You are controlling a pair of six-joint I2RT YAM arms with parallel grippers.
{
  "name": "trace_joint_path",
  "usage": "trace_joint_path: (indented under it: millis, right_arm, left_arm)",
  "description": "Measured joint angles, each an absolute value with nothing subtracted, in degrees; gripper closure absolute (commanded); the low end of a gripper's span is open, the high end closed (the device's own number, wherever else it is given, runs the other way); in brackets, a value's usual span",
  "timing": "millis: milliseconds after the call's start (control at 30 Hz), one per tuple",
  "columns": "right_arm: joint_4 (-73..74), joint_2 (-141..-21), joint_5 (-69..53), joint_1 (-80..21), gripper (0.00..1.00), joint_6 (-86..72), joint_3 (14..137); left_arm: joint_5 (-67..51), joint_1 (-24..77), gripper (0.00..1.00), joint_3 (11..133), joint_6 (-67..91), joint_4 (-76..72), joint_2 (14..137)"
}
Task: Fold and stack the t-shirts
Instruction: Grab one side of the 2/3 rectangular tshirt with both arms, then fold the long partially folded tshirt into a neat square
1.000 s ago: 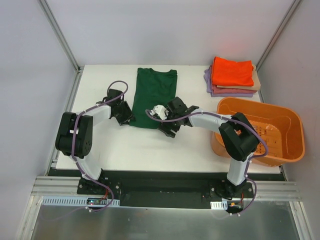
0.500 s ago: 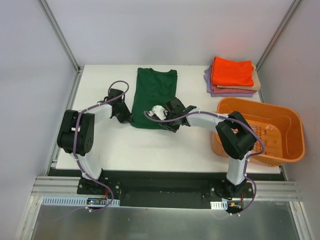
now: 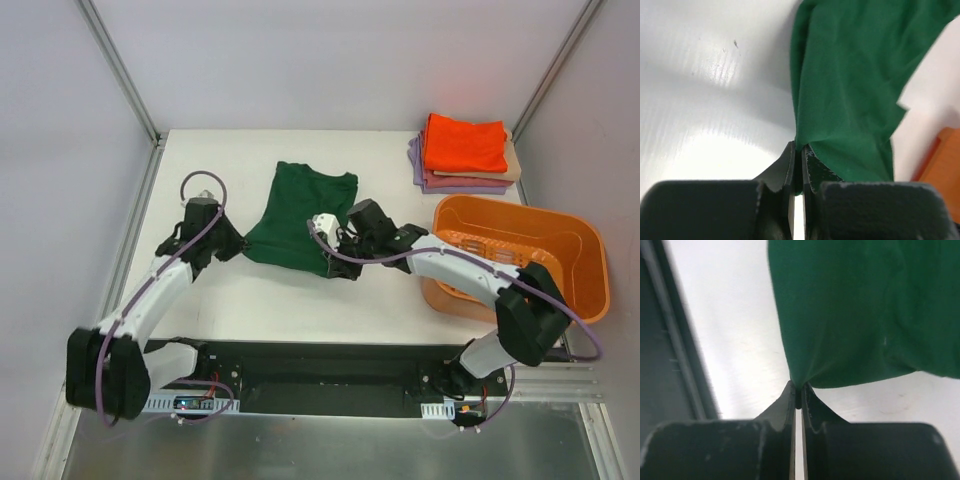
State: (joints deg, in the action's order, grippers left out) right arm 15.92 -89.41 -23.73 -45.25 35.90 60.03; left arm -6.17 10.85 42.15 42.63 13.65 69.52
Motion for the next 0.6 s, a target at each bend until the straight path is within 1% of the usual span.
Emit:
trace_joint_path:
  millis: [167, 300, 467, 600]
  right_arm:
    - [14.37, -82.39, -36.07, -45.78, 0.99, 26.44, 58.17]
    - [12.6, -80.38, -45.56, -45.98, 1.0, 19.46, 57.93]
    - [11.97, -79.11, -50.3, -46.0, 0.99, 14.28, 57.89]
    - [11.79, -79.0, -51.27, -44.86, 0.99, 11.42, 57.89]
  left_arm:
    - [-2.68, 10.87, 1.0, 39.88, 43.92, 16.21, 54.7]
    - [-1.89, 10.9, 1.0, 39.57, 44.45, 18.94, 47.11]
    - [-1.41, 10.9, 1.0, 39.62, 44.64, 21.02, 42.35]
    - [-1.21, 10.92, 1.0, 40.86, 44.64, 22.61, 42.98]
